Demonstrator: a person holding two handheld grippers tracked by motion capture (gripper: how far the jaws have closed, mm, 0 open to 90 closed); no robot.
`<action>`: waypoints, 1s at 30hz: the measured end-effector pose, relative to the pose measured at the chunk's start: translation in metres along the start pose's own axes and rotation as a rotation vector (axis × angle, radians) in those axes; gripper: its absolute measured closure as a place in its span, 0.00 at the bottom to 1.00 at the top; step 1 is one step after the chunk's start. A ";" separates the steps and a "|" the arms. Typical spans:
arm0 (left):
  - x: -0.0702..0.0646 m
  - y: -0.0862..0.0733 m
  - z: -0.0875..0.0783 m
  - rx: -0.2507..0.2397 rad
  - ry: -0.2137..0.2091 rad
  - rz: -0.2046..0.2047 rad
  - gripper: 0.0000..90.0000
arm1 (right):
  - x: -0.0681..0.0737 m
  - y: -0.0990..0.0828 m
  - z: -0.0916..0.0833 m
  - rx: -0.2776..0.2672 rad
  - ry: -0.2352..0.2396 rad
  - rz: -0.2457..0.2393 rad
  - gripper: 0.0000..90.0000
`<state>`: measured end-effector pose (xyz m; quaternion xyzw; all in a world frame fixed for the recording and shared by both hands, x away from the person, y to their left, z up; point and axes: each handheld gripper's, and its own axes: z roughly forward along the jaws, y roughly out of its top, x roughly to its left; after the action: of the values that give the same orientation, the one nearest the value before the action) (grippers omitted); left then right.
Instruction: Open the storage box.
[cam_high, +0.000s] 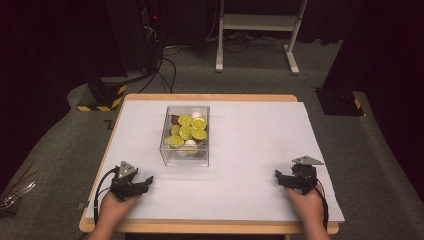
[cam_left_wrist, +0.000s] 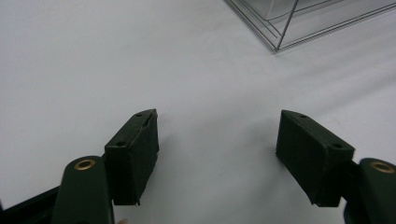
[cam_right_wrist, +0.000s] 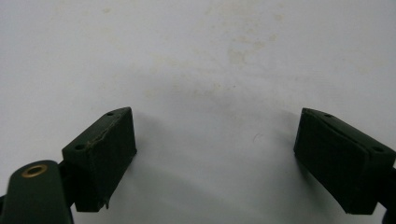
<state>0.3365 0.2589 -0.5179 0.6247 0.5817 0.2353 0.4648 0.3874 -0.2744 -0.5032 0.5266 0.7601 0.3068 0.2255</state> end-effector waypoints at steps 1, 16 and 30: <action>0.000 0.000 0.000 0.001 0.000 0.000 0.33 | 0.000 0.000 0.000 0.004 -0.001 0.001 0.14; 0.000 0.002 0.003 -0.006 -0.001 -0.015 0.35 | 0.001 0.000 0.000 0.004 -0.006 0.001 0.14; 0.000 0.002 0.003 -0.003 0.004 -0.010 0.35 | 0.003 0.001 -0.001 0.007 -0.020 0.016 0.15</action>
<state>0.3396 0.2582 -0.5172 0.6207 0.5852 0.2350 0.4660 0.3861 -0.2716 -0.5021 0.5366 0.7546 0.3005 0.2286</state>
